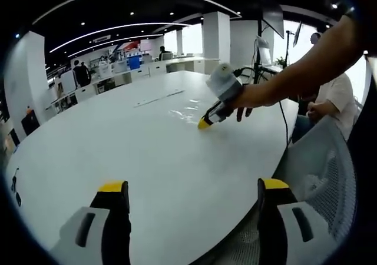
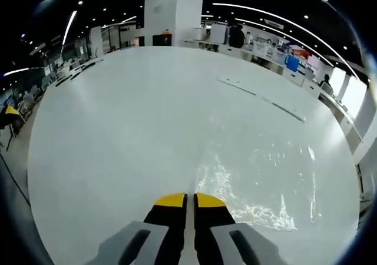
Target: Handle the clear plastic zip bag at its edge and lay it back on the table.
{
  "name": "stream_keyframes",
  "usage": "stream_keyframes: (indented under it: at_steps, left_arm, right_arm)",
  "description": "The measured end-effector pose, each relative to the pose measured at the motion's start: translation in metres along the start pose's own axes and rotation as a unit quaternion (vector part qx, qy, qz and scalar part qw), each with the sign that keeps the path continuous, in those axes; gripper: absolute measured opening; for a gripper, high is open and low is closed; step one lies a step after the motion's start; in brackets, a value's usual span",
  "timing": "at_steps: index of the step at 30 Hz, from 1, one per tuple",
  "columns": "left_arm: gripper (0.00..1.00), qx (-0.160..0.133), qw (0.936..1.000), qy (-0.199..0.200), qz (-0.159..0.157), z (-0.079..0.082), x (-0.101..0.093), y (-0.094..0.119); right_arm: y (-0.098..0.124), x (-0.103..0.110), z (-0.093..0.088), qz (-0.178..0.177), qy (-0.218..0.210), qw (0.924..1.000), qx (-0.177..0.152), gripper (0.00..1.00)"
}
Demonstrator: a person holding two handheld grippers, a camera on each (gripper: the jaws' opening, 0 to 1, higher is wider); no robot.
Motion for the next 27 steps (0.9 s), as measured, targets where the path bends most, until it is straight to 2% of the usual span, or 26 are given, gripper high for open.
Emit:
stream_keyframes:
  at_steps: [2,6,12,18,20,23,27]
  left_arm:
    - [0.88,0.002,1.0,0.002,0.0,-0.001,0.001,0.0]
    - [0.87,0.001,1.0,0.001,0.0,-0.002,0.002,0.001]
    - [0.86,0.001,1.0,0.002,-0.002,-0.002,0.002,-0.002]
    - [0.86,-0.003,1.0,0.005,-0.005,0.0,-0.001,-0.002]
    - [0.86,-0.014,0.9995,0.027,-0.006,0.002,0.0,0.0]
    - [0.86,-0.014,0.9994,0.032,-0.002,0.002,0.002,0.002]
    - [0.86,-0.014,0.9995,0.03,-0.002,0.001,0.003,0.002]
  right_arm:
    - [0.006,0.001,-0.006,0.016,0.014,0.9998,0.006,0.0]
    - [0.023,0.004,-0.019,0.062,0.049,0.9961,0.038,0.0]
    - [0.03,-0.008,-0.031,0.074,0.009,0.9953,0.062,0.0]
    - [0.041,0.001,-0.037,0.089,0.017,0.9928,0.078,0.0]
    - [0.043,0.003,-0.037,0.091,0.015,0.9924,0.081,0.0]
    - [0.043,0.005,-0.036,0.093,0.015,0.9924,0.08,0.02]
    - [0.04,0.003,-0.027,0.075,0.019,0.9956,0.054,0.08]
Point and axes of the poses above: the point that each gripper's makers call its tool centre point, and the gripper's own axes: y roughly backward along the fingers, x roughly to its left, z roughly out of its top, the point moved 5 cm from there along y, roughly backward along the fingers, and after that the axes turned 2 degrees about -z, right-handed, at the moved point
